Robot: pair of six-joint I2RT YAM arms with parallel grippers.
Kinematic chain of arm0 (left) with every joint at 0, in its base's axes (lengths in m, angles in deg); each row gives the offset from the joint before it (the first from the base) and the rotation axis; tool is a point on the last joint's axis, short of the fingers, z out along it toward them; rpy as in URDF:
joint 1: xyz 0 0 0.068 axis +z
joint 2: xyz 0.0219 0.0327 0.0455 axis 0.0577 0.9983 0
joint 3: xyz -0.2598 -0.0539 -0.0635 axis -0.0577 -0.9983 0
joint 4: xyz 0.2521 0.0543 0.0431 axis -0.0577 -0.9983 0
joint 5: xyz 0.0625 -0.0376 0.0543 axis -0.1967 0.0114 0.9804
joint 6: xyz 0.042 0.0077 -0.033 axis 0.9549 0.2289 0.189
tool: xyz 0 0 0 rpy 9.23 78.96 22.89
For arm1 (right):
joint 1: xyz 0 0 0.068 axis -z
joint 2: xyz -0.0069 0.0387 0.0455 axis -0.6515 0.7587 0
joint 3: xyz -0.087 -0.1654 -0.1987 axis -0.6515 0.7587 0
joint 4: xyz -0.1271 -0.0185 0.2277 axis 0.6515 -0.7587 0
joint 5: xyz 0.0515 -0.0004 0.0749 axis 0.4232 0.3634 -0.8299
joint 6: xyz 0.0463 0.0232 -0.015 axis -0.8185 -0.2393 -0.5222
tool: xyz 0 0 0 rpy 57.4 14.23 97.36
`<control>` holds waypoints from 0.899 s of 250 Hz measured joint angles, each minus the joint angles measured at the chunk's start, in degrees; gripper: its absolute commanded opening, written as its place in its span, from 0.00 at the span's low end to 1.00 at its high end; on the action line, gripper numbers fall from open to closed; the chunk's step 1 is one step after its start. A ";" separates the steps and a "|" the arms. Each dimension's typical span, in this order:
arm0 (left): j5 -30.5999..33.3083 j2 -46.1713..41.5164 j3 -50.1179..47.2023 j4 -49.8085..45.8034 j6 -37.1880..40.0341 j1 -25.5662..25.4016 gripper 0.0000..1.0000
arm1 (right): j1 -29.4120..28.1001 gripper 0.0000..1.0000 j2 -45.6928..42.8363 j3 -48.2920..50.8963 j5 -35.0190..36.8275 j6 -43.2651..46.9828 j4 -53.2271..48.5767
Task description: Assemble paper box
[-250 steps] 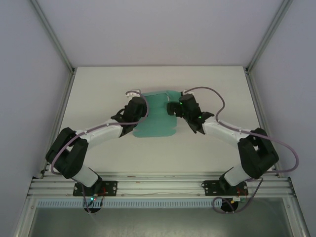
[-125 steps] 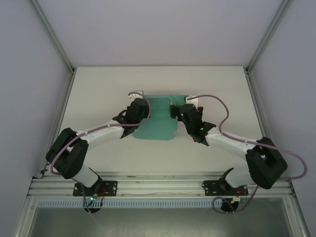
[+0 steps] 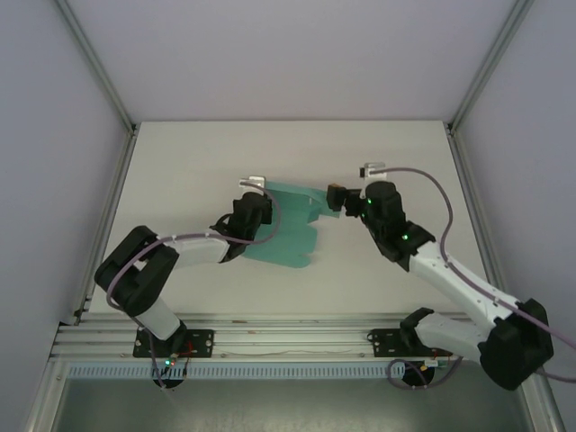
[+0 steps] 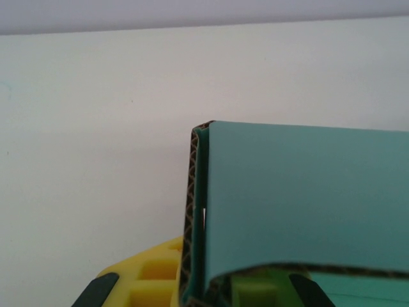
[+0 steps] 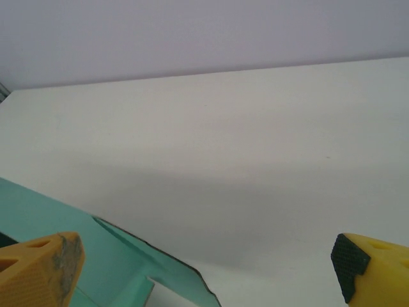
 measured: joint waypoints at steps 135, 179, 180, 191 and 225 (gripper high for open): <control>0.55 7.41 -2.14 11.43 2.23 -0.74 0.00 | 0.07 1.00 27.45 -13.99 -10.75 3.69 -3.67; 0.70 8.68 -2.40 11.32 2.69 -0.74 0.00 | -0.11 1.00 28.85 -13.62 -11.06 3.67 -3.67; 0.70 8.68 -2.40 11.32 2.71 -0.74 0.00 | -0.11 1.00 28.87 -13.60 -11.06 3.67 -3.67; 0.72 8.76 -2.40 11.10 2.73 -0.74 0.00 | -0.17 1.00 28.96 -13.51 -10.97 3.67 -3.67; 0.70 8.76 -2.40 10.80 2.71 -0.74 0.00 | -0.31 1.00 28.96 -13.14 -10.71 3.67 -3.45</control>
